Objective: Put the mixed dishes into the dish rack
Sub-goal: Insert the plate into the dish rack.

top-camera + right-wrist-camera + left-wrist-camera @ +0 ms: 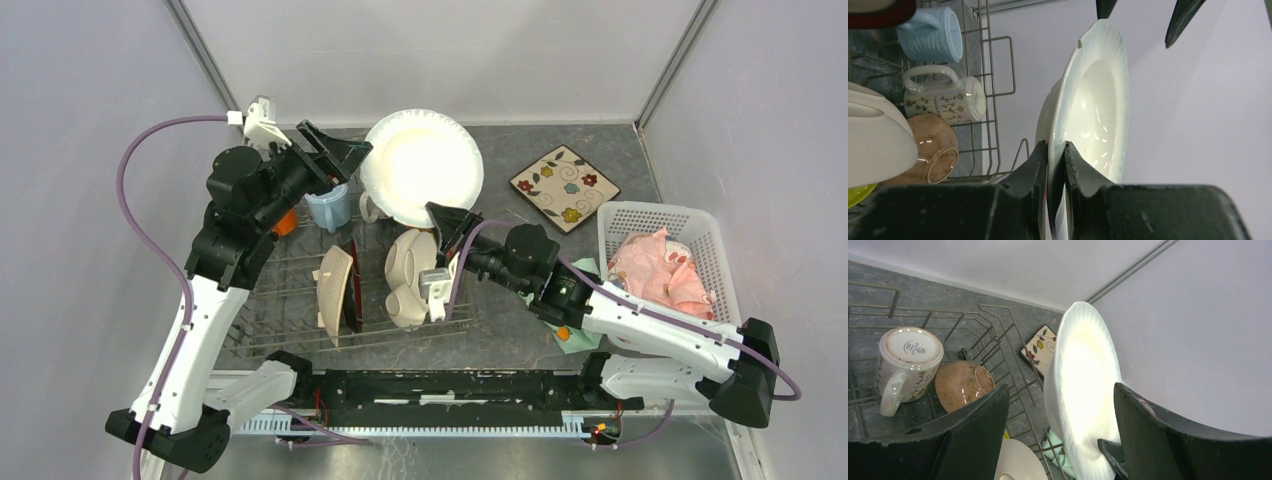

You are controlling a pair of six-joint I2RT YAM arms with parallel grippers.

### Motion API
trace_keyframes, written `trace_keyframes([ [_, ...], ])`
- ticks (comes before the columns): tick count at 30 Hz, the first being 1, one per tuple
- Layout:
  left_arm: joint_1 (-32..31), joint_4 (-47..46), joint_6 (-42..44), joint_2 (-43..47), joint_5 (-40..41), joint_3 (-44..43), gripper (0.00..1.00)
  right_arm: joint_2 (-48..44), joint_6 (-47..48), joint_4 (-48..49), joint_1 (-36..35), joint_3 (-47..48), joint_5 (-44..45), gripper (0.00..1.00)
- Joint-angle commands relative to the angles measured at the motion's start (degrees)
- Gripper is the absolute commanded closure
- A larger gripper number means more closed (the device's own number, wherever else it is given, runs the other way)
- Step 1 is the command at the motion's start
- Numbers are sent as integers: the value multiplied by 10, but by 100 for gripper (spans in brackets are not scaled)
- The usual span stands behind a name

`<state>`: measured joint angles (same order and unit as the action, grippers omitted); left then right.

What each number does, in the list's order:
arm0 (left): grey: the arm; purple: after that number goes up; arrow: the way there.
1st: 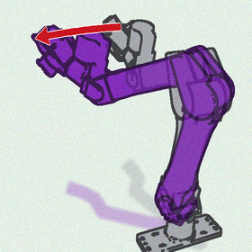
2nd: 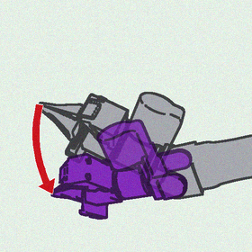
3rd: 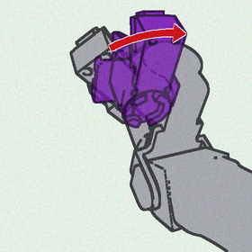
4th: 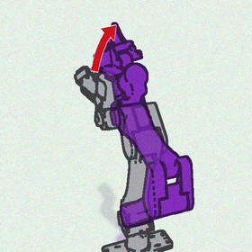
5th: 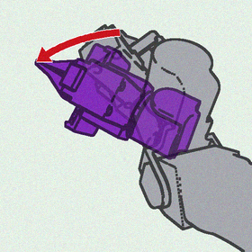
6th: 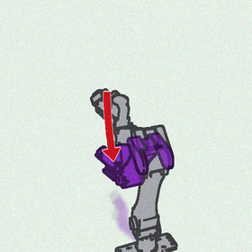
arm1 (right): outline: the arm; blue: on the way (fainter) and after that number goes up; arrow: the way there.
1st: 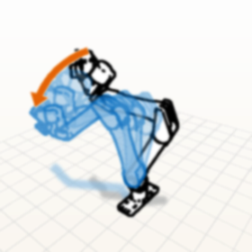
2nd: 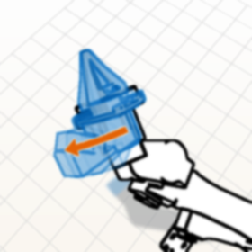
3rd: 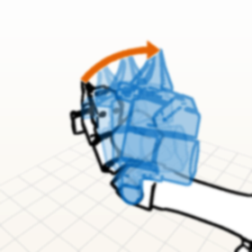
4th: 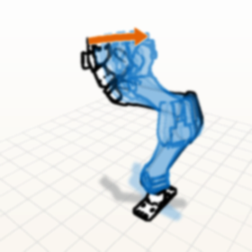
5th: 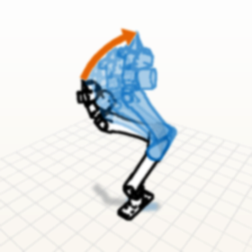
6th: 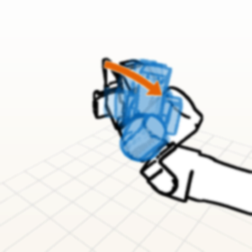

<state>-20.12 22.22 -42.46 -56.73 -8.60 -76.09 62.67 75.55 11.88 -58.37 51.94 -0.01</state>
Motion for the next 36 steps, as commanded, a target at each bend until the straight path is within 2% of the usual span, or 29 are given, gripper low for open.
trace_keyframes([
  [1,-3,9,-12,1,-10,-15,20,-11,89,100,-38,49,26,100],
  [5,-3,14,-8,6,-11,1,26,-4,101,105,-59,53,30,100],
  [10,-3,3,-20,17,-38,17,39,6,110,108,-75,53,33,100],
  [18,-3,-29,-26,36,-88,48,81,20,110,106,-83,49,20,100],
  [20,-3,-34,-20,41,-107,53,95,22,103,105,-83,47,18,100],
  [21,-3,-41,-16,43,-122,56,97,22,100,104,-82,43,18,98],
  [26,-3,-83,-41,66,-162,64,98,17,86,104,-83,21,16,86],
  [29,-3,-85,-51,82,-142,55,98,16,75,112,-83,10,15,76],
  [33,-3,-74,-75,95,-93,48,98,14,48,108,-83,-1,1,67],
  [36,-3,-107,-86,107,-65,62,98,12,28,107,-83,-12,1,59],
])
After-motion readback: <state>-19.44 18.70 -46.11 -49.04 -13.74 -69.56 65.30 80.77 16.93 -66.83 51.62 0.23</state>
